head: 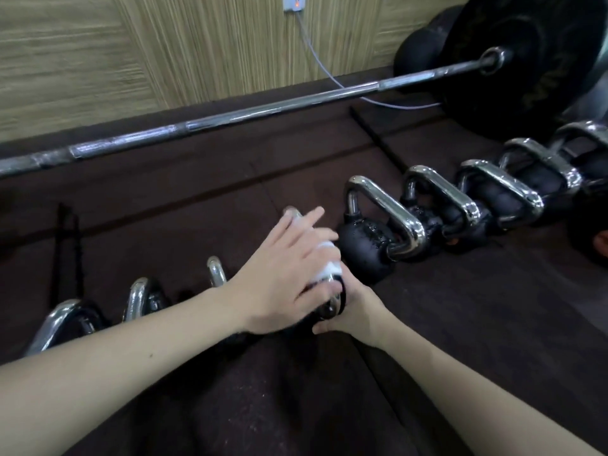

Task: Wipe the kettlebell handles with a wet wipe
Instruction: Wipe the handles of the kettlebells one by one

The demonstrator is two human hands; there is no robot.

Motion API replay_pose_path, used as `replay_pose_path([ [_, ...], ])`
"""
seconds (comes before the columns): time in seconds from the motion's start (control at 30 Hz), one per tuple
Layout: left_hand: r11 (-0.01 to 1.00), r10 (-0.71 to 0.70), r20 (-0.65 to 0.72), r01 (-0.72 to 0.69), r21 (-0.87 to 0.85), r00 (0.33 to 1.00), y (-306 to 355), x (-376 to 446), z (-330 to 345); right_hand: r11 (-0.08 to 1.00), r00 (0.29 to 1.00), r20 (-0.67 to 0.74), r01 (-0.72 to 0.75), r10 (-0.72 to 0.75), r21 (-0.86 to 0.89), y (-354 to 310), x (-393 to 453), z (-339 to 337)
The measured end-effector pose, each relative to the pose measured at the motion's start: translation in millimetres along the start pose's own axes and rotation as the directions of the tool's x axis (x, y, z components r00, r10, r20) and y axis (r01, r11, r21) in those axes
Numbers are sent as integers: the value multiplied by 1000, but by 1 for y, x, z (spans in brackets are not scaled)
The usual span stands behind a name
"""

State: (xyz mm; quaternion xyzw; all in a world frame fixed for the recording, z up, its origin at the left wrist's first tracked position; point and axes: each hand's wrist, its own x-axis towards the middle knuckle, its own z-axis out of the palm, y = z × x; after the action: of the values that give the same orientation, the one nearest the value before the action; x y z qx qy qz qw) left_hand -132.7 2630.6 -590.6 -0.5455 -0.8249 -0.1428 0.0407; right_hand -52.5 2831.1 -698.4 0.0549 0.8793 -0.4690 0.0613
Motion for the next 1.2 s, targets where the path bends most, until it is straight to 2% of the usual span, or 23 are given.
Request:
replay_pose_path([
  [0.1, 952, 207, 118, -228, 204, 971, 5, -8, -2, 999, 1000, 2, 23, -23, -40, -14, -4, -3],
  [0.17, 900, 271, 197, -320, 295, 942, -7, -4, -5, 991, 995, 61, -67, 74, -115, -22, -8, -10],
  [0.2, 898, 253, 217, -313, 311, 943, -16, 1, -9, 976, 983, 106, -130, 149, -172, -28, -11, -16],
  [0.3, 967, 82, 235, -135, 217, 969, -37, 6, -30, 895, 933, 180, -226, 313, -383, -49, -26, -50],
  [0.37, 992, -39, 206, 13, 129, 978, -45, 6, -39, 863, 903, 179, -292, 391, -412, -64, -38, -81],
  [0.47, 988, -157, 206, 155, 28, 966, -39, 18, -53, 829, 853, 199, -372, 483, -417, -72, -50, -129],
  [0.57, 965, -261, 168, 264, 3, 951, -37, 49, -51, 821, 891, 91, -365, 445, -439, -58, -41, -160],
  [0.63, 930, -354, 41, 356, -87, 934, -33, 76, -43, 844, 928, 20, -329, 372, -424, -33, -33, -169],
  [0.73, 859, -475, -82, 440, -262, 876, -32, 122, -31, 931, 969, -36, -247, 246, -269, -1, -13, -169],
  [0.87, 821, -513, -51, 472, -321, 857, -30, 170, -5, 980, 989, -14, -148, 147, -136, 30, 17, -163],
  [0.97, 844, -491, 61, 492, -214, 869, -23, 194, 23, 990, 992, 14, -125, 126, -58, 46, 38, -160],
  [1.03, 889, -432, 146, 447, -95, 890, -11, 199, 39, 995, 993, 65, -98, 100, -33, 56, 50, -158],
  [1.1, 939, -340, 176, 342, 21, 924, 13, 196, 43, 998, 992, 113, -58, 56, 8, 69, 57, -154],
  [1.2, 992, -87, 287, 58, 109, 954, 43, 184, 44, 998, 995, 97, 12, -7, -54, 88, 61, -153],
])
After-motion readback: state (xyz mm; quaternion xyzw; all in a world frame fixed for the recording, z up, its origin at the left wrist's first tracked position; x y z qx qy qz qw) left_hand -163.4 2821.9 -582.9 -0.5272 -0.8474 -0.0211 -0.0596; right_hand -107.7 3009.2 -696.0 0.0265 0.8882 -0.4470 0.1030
